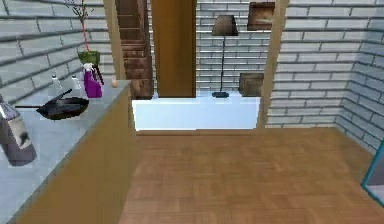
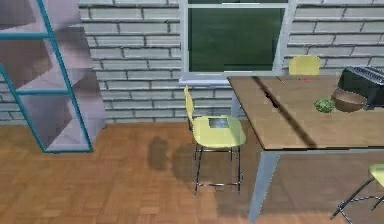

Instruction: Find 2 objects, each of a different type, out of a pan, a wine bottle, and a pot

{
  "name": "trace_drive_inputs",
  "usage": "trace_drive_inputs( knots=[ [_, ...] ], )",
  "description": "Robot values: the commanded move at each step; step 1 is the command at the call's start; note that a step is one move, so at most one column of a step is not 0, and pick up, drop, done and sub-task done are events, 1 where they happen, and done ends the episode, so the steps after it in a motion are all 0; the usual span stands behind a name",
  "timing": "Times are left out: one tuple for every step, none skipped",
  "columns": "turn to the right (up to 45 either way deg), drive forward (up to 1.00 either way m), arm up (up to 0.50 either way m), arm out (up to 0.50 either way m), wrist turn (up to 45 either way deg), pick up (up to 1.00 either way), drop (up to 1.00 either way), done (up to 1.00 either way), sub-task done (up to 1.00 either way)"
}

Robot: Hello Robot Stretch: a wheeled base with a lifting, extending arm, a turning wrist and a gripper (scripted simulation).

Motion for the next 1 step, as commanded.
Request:
trace_drive_inputs(
  knots=[
    [6.0,0.00,0.00,0.00,0.0,0.00,0.00,0.00,0.00]
  ],
)
